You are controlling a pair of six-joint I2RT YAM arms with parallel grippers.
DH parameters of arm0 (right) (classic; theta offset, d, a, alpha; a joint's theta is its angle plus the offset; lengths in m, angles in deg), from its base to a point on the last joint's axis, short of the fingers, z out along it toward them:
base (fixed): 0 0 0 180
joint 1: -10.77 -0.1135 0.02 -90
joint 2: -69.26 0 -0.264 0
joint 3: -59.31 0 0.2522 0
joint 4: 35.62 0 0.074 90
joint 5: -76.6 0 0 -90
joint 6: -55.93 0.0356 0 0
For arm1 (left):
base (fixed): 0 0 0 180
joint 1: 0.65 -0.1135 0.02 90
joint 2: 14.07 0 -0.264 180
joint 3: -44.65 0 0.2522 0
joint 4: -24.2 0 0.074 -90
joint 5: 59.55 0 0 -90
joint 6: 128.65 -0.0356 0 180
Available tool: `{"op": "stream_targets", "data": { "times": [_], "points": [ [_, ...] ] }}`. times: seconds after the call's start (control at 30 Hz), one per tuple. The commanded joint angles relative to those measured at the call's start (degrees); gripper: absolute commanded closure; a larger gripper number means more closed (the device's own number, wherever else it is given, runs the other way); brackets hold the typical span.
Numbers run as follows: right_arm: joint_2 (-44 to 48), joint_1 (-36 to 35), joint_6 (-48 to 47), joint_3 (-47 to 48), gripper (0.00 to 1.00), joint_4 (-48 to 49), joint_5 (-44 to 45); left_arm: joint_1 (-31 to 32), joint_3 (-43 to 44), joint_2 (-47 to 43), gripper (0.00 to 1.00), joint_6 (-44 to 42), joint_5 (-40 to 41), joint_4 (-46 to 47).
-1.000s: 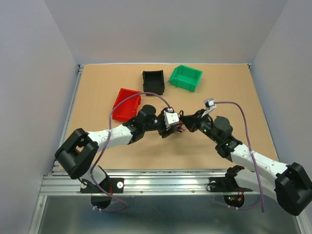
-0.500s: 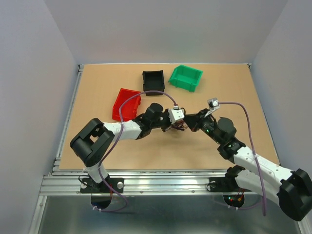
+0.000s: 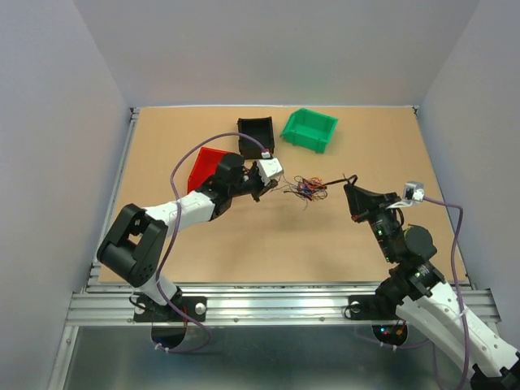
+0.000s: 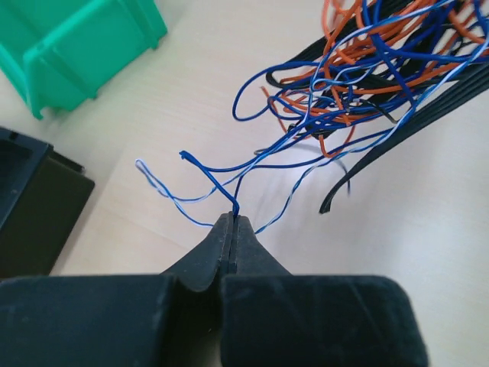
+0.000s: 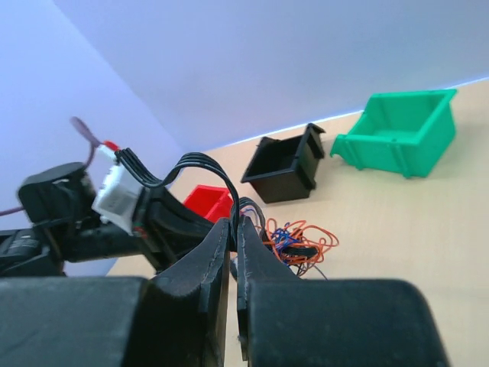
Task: Untangle the cables
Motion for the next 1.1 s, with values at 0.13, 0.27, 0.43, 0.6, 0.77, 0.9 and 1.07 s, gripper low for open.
{"op": "stream_targets", "data": {
  "times": [0.13, 0.27, 0.43, 0.6, 0.77, 0.9, 1.07],
  "points": [
    [6.9, 0.2, -2.4, 0.0, 0.99, -13.5, 10.7, -3.3, 1.5, -5.8, 1.0, 3.6, -3.1, -0.6],
    [7.0, 0.2, -3.4, -0.8, 0.79, -14.2, 8.9, -5.2, 1.2, -8.2, 1.0, 4.2, -6.4, -1.6],
    [-1.0, 0.2, -5.6, 0.6, 0.43, -14.2, -1.9, -4.7, 1.5, -9.9, 1.0, 0.3, -16.9, -7.4],
    [-13.9, 0.1, -8.1, 1.3, 0.3, -11.0, -14.3, -3.1, 2.2, -9.7, 1.0, -3.6, -19.6, -12.2],
    [-29.9, 0.1, -9.9, -0.4, 0.23, 5.6, -24.0, -2.0, 2.4, -10.3, 1.0, -4.7, -20.1, -13.9],
    [-41.8, 0.1, -10.3, 2.7, 0.24, 12.3, -25.2, -1.9, 1.8, -11.1, 1.0, -5.9, -21.1, -14.6],
    [-52.0, 0.1, -9.3, 6.9, 0.27, 18.6, -25.3, -1.7, 2.2, -10.9, 1.0, -7.9, -22.1, -16.1]
  ]
}}
